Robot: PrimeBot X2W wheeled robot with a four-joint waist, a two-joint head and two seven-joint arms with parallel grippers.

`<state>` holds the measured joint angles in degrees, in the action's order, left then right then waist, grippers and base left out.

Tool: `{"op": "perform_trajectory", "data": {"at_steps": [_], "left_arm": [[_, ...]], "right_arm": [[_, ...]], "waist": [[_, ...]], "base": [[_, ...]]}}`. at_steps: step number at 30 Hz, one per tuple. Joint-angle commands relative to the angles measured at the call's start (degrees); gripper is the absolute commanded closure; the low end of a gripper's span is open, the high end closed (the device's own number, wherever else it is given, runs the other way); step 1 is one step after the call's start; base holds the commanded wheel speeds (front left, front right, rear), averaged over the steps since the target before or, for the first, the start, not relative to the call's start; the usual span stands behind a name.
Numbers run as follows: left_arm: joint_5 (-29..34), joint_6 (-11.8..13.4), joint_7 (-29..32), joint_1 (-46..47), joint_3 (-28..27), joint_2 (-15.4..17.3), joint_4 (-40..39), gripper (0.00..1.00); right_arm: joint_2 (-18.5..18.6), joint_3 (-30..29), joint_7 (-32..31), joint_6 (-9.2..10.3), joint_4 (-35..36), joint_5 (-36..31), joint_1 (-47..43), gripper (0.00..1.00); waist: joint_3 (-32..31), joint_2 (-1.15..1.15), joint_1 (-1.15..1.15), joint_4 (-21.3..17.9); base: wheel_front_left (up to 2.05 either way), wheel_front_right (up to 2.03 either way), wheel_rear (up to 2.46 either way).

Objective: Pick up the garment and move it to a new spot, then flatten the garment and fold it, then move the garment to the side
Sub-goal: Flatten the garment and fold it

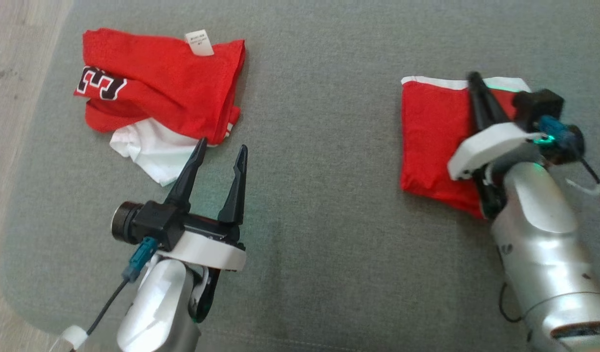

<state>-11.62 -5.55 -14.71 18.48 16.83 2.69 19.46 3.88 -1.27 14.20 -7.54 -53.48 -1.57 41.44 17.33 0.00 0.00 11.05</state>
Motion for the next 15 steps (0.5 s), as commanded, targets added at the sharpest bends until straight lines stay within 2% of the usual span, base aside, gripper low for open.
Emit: {"op": "perform_trajectory", "data": {"at_steps": [1, 3, 6, 11, 15], "left_arm": [[-0.1, 0.1, -0.3, 0.4, -1.9, 0.2, -1.7, 0.0], [0.0, 0.2, -0.3, 0.2, -1.9, 0.2, -1.8, 0.0], [0.0, 0.2, -0.3, 0.0, -1.9, 0.2, -1.9, 0.0], [0.1, 0.2, -0.3, 0.1, -1.9, 0.2, -2.1, 0.0], [0.2, 0.2, -0.3, -0.1, -2.2, 0.2, -1.9, 0.0]], "right_arm": [[-1.0, 5.3, 0.7, 0.05, 3.9, 3.4, -0.5, 1.0], [-1.0, 9.3, 0.8, 0.05, 5.8, 6.1, -2.5, 1.0], [-1.0, 13.0, 0.8, 0.05, 4.6, 7.2, -4.8, 1.0], [-1.0, 15.4, -0.7, 0.05, -1.2, 6.6, -5.3, 1.0], [-1.0, 16.0, -0.2, 0.05, -2.0, 7.3, -5.0, 1.0]], "waist": [[-0.8, 0.0, 0.0, -0.7], [-1.1, 0.0, 0.0, -0.9], [-1.2, 0.0, 0.0, -1.2], [-1.1, 0.0, 0.0, -1.3], [-1.7, 0.0, 0.0, -2.0]], "base": [[0.0, 0.0, 0.0], [0.0, 0.0, 0.0], [0.0, 0.0, 0.0], [0.0, 0.0, 0.0], [0.0, 0.0, 0.0]]}}
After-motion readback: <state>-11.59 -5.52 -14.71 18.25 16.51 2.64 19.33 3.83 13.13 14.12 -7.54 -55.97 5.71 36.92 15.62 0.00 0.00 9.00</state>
